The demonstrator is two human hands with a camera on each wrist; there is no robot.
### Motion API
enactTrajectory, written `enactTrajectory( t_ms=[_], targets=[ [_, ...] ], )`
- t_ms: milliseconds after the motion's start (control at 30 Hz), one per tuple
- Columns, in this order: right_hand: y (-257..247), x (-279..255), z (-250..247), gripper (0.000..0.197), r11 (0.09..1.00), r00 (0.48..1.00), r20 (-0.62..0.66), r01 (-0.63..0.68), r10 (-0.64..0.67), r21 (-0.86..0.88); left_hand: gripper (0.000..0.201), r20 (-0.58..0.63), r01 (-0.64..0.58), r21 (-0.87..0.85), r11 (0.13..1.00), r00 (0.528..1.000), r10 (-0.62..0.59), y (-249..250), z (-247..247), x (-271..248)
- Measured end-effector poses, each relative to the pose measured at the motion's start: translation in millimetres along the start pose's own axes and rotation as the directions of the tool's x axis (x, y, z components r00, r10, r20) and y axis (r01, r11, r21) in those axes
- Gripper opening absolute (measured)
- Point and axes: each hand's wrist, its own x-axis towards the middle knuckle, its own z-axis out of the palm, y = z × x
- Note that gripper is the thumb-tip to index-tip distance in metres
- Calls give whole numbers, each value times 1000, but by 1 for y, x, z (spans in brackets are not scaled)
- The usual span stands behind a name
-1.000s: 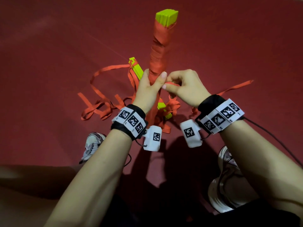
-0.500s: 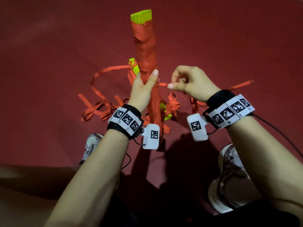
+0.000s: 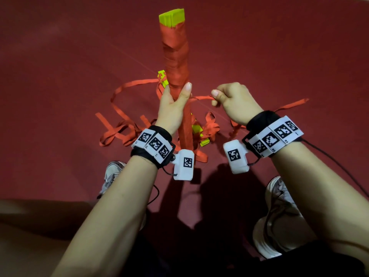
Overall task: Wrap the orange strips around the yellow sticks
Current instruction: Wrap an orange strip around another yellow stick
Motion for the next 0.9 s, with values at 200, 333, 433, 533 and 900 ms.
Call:
enactTrajectory(
  t_ms=[200,333,433,533,900],
  targets=[
    [4,-4,13,25,997,999,-22,25,-23,73,47,-19,16,-7,1000,1000,-16,3,-3,-1],
    [0,-7,12,11,979,987,-80,150,-140,140,47,-33,32,5,999,999,-32,3,-4,-1],
    [0,-8,12,28,978,992,-71,111,-100,177,44,-9,43,12,999,999,-43,6,-1,-4],
    [2,-6,13,30,983,996,-83,36,-22,178,29,2,27,35,999,1000,-27,6,3,-6],
    [1,-7,4,29,989,995,13,97,-99,107,35,17,9,16,1000,1000,-9,13,1,-10]
  ],
)
